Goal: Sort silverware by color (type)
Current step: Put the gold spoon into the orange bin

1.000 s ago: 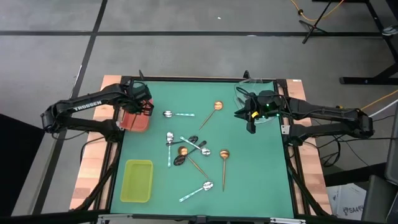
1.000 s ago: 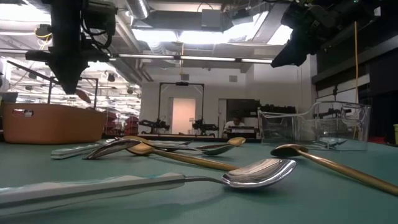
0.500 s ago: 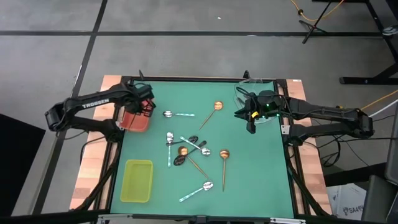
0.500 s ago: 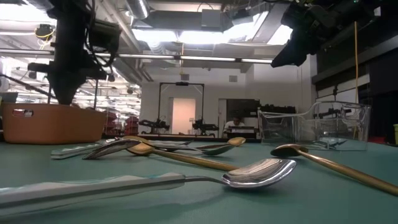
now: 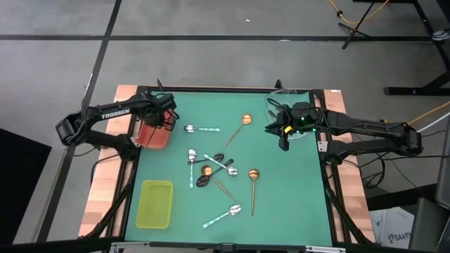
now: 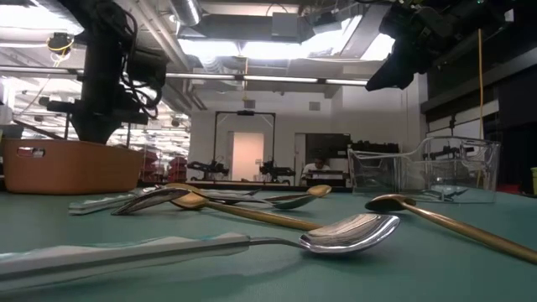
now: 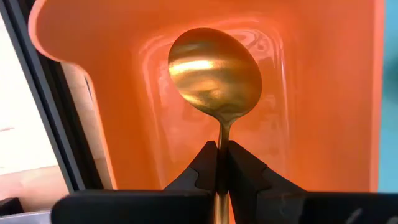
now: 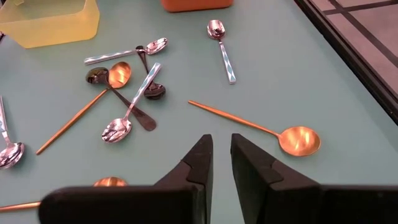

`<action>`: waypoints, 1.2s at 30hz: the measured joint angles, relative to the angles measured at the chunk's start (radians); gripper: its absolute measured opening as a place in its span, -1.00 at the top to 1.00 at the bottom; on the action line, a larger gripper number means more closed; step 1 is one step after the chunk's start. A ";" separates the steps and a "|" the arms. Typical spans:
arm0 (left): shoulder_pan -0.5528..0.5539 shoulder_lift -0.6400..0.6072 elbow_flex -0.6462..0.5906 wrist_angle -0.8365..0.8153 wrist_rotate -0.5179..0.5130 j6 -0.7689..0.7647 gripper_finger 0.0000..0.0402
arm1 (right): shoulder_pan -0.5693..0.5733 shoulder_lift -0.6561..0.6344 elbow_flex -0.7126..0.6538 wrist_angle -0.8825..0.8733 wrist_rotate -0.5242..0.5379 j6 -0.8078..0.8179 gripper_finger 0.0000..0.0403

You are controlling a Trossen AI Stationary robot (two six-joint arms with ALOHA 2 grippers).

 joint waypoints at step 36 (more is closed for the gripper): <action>0.025 0.161 0.000 0.029 -0.005 0.054 0.86 | 0.000 0.000 0.000 0.000 0.000 0.000 0.75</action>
